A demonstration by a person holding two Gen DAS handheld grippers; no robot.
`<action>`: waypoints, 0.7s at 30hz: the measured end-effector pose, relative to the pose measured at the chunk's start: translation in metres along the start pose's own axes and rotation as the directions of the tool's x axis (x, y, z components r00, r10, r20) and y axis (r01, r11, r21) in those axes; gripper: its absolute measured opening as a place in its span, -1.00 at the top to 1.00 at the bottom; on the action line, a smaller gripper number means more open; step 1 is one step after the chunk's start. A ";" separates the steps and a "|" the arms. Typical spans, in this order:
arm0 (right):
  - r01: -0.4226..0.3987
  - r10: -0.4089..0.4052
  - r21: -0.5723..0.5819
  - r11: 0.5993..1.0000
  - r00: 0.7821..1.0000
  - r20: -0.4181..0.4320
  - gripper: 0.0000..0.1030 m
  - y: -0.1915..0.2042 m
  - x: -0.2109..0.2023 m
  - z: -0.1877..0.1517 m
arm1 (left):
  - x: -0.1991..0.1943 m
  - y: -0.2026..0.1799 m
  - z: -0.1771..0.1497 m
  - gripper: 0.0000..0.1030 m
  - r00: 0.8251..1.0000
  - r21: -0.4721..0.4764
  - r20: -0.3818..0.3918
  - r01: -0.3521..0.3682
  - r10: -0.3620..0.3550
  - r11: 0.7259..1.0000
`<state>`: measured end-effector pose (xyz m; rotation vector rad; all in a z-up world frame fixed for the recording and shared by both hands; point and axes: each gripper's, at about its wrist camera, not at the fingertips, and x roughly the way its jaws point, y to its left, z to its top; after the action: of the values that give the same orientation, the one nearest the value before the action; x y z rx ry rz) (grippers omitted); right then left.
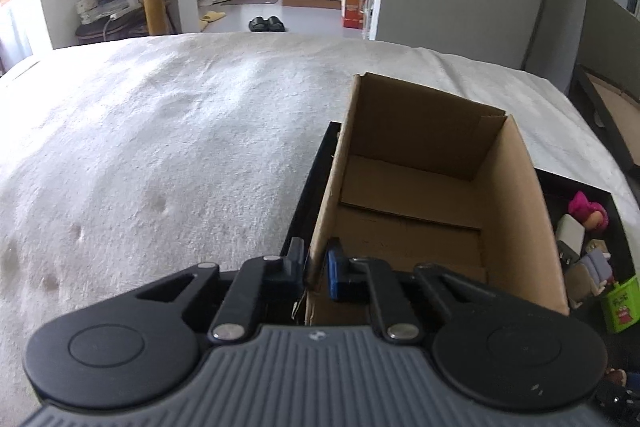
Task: Organize rigid objects
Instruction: 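Move the right gripper down to the doll figure and close on it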
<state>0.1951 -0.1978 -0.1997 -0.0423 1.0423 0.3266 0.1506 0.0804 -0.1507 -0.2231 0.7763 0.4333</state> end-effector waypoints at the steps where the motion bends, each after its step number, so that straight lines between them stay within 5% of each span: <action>1: 0.006 -0.006 0.001 1.000 1.000 -0.001 -0.12 0.000 0.001 0.000 | -0.002 0.000 -0.001 0.81 1.000 0.005 0.000 0.005 -0.005 1.000; 21: 0.071 -0.070 -0.010 0.997 0.995 0.068 -0.16 0.000 0.000 -0.002 | -0.038 0.029 -0.031 0.82 0.995 0.021 -0.034 0.094 -0.093 0.995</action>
<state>0.1934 -0.1985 -0.2012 -0.0785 0.9690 0.2692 0.0937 0.0837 -0.1463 -0.2448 0.7992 0.3328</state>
